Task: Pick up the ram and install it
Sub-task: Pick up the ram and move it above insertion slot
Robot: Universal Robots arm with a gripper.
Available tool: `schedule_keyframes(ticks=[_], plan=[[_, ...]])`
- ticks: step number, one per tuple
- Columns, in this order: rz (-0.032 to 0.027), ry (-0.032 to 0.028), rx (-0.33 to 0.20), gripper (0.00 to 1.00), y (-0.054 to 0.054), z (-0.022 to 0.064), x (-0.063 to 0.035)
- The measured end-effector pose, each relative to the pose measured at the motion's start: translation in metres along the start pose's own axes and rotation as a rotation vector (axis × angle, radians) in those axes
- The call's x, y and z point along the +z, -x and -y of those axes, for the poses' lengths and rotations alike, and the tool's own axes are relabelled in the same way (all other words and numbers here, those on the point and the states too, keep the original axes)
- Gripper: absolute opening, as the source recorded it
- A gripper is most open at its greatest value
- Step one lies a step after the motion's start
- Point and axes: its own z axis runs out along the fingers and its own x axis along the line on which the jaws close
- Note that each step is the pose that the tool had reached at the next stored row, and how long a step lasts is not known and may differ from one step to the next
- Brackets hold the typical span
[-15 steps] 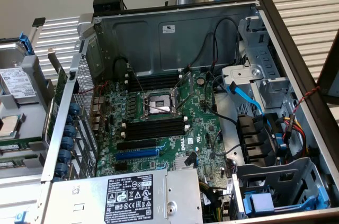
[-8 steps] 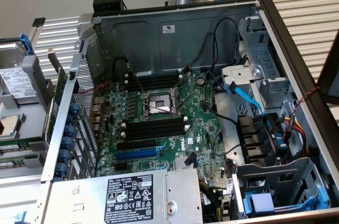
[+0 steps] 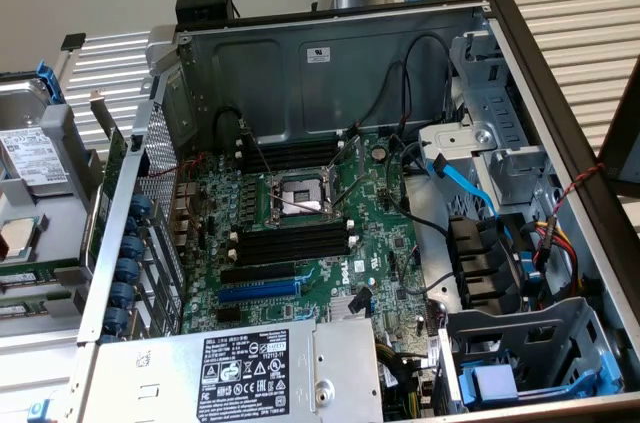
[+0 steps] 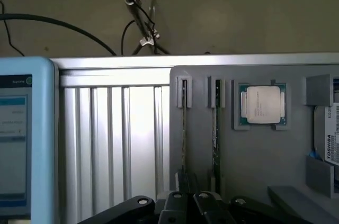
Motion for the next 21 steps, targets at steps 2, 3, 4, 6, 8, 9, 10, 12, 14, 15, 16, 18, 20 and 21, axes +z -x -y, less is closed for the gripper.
schedule_keyframes(ticks=[2,3,4,6,8,9,10,12,14,15,16,18,20,21], plan=[[0.0001,0.0001,0.0,0.11,0.0,0.0006,0.0036],[0.0,0.0006,0.0,0.11,0.0,0.001,0.0054],[0.0,0.0009,0.0,0.11,0.0,0.0014,0.0073],[0.0001,0.002,0.0,0.11,0.0,0.0025,0.0109],[-0.0001,0.003,0.0,0.11,0.0,0.0033,0.0142],[-0.0001,0.0031,0.0,0.11,0.0,0.0035,0.016],[-0.0001,0.0034,0.0,0.11,0.0,0.0037,0.0176],[0.0,0.0033,0.0,0.11,0.0,0.004,0.0213],[-0.0001,0.0033,0.0,0.11,0.0,0.0042,0.0249],[-0.0001,0.0033,0.0,0.11,0.0,0.0043,0.0266],[0.0,0.0033,0.0,0.11,0.0,0.0043,0.0285],[-0.0001,0.0034,0.0,0.11,0.0,0.0043,0.0307],[-0.0002,0.0037,0.0,0.11,0.0,0.0043,0.0306],[-0.0002,0.0037,0.0,0.11,0.0,0.0043,0.0306]])
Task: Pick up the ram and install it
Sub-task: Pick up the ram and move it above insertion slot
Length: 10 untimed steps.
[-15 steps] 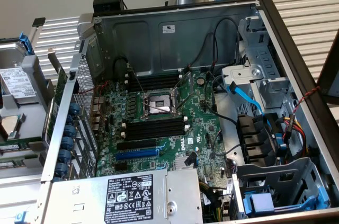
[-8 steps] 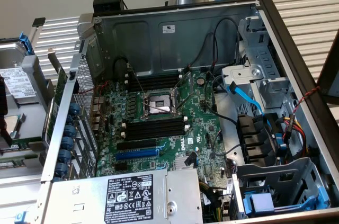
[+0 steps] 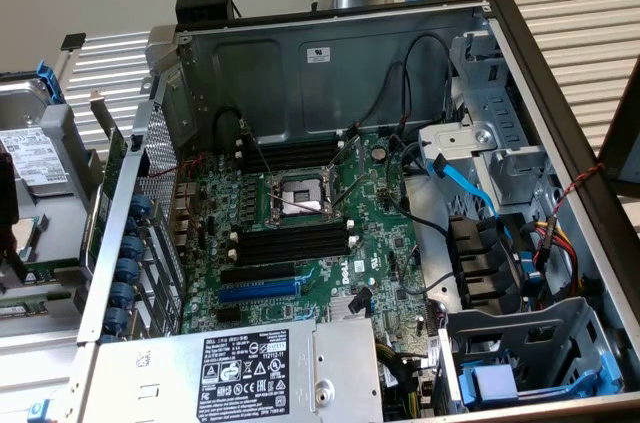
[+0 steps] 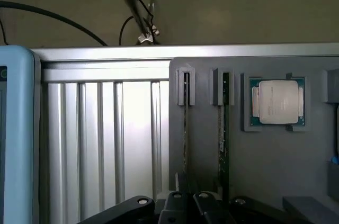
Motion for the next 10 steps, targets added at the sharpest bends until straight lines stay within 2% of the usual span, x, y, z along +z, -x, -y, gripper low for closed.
schedule_keyframes(ticks=[4,7,9,10], plan=[[0.0001,-0.0001,0.0,0.11,0.0,0.0,0.0002],[0.0001,-0.0002,0.0,0.3,0.0,0.0,0.0006],[0.0003,-0.0005,0.0,0.3,0.0001,0.0001,0.0017],[0.0002,-0.0003,0.0,0.36,0.0,0.0001,0.0027]])
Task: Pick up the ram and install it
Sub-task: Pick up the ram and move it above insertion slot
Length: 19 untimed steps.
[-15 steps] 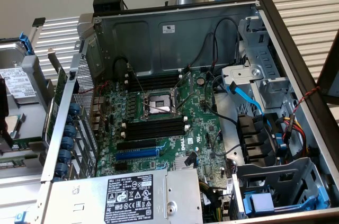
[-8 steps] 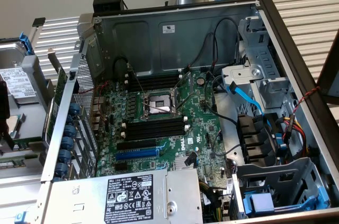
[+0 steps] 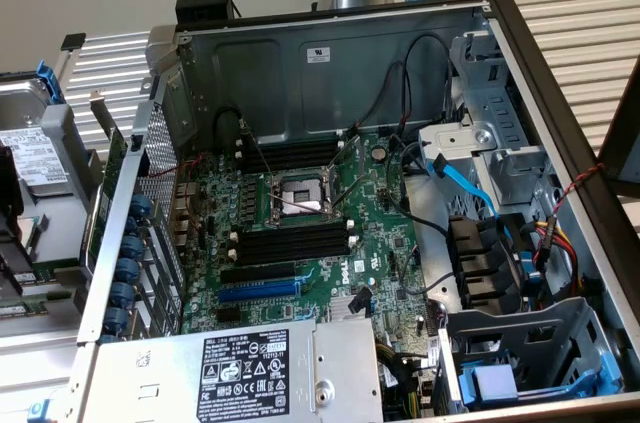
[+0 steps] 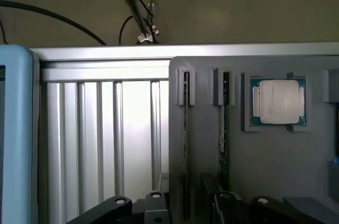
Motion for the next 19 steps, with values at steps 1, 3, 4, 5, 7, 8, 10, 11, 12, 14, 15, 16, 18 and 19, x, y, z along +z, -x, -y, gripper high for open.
schedule_keyframes(ticks=[1,3,4,5,7,8,10,11,12,14,15,16,18,19], plan=[[-0.0001,0.0002,0.0,0.36,0.0,0.0,0.0017],[0.0,0.0001,0.0,0.36,0.0,0.0001,0.0054],[-0.0001,0.0001,0.0,0.36,0.0,0.0001,0.0072],[-0.0001,0.0002,0.0,0.36,0.0,0.0002,0.009],[0.0,0.0001,0.0,0.36,0.0,0.0002,0.0126],[-0.0001,0.0002,0.0,0.36,0.0,0.0002,0.0145],[0.0015,0.0002,0.0,0.36,0.0,0.0003,0.0176],[0.0021,0.0001,0.0,0.36,0.0,0.0003,0.0194],[0.0022,0.0001,0.0,0.36,0.0,0.0003,0.0212],[0.0022,0.0003,0.0,0.36,0.0,0.0004,0.0243],[0.0023,0.0002,0.0,0.36,0.0,0.0004,0.0257],[0.0022,0.0003,0.0,0.36,0.0,0.0004,0.027],[0.0022,0.0003,0.0,0.36,0.0,0.0005,0.0293],[0.0023,0.0002,0.0,0.36,0.0,0.0005,0.0302]])
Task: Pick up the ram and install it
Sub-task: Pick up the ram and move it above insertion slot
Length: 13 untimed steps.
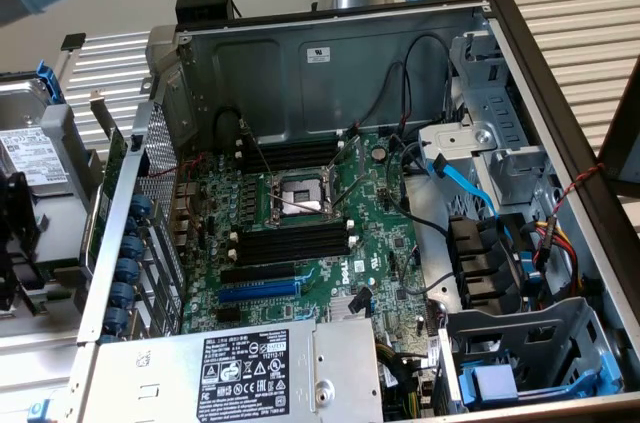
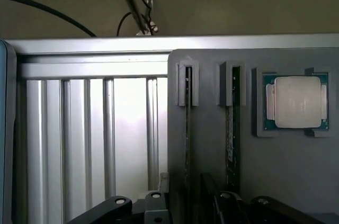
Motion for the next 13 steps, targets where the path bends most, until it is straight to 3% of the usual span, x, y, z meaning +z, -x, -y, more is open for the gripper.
schedule_keyframes(ticks=[13], plan=[[0.0039,0.0001,0.0,0.36,0.0007,-0.0019,0.0048]])
